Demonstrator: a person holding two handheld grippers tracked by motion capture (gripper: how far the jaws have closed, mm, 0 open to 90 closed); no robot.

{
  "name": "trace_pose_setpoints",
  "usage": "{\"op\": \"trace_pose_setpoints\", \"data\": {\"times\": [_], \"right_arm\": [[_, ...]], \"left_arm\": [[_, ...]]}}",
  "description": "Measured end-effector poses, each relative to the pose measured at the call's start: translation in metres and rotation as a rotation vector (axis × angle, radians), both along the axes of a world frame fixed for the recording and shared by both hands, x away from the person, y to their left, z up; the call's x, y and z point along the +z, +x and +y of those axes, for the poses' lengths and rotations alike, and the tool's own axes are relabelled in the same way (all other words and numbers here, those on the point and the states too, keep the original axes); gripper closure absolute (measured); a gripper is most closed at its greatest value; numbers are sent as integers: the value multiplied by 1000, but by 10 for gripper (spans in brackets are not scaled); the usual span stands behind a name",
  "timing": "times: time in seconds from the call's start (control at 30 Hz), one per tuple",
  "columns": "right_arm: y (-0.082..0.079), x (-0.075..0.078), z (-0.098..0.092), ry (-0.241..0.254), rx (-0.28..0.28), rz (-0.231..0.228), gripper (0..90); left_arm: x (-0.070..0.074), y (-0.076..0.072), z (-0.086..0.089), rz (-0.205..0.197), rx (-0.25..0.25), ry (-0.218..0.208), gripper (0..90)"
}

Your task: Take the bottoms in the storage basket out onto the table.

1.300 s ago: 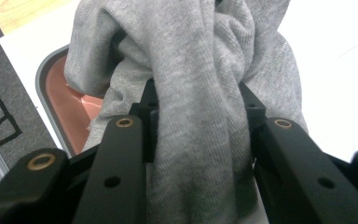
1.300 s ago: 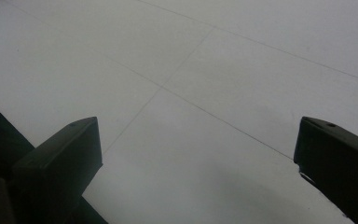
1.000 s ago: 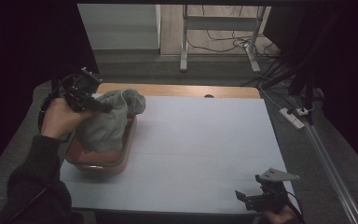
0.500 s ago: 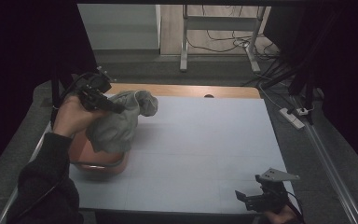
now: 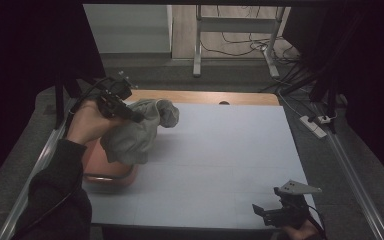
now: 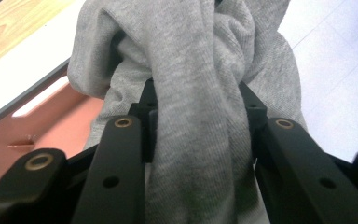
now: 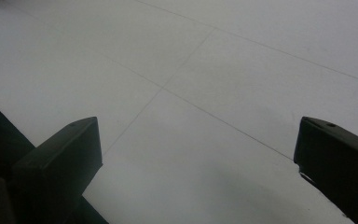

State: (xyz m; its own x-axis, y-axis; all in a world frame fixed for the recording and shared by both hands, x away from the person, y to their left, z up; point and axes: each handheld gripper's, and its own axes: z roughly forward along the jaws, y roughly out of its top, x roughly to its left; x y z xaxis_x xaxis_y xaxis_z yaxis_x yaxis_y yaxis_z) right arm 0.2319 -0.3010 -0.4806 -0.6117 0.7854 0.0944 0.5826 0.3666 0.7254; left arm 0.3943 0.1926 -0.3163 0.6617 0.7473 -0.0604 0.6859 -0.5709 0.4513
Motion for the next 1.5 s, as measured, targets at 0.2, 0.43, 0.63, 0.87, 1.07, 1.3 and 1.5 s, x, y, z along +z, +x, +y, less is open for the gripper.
{"op": "trace_pose_setpoints", "data": {"times": [0.2, 0.43, 0.63, 0.87, 1.07, 1.3, 1.5], "right_arm": [[0, 0, 0, 2, 0, -1, 9], [0, 0, 0, 3, 1, -1, 9], [0, 0, 0, 7, 1, -2, 9], [0, 0, -1, 10, 1, -1, 9], [0, 0, -1, 13, 1, 0, 9], [0, 0, -1, 14, 1, 1, 9], [0, 0, -1, 13, 4, 0, 9]], "left_arm": [[2, 3, -13, 12, -27, -6, 631], [3, 6, -23, 21, -47, -5, 631], [3, 8, -34, 25, -70, 0, 631], [3, 11, -48, 26, -100, 3, 631], [4, 12, -59, 24, -122, 7, 630], [4, 12, -71, 21, -145, 2, 630], [0, 14, -81, 25, -164, 5, 630]]}}
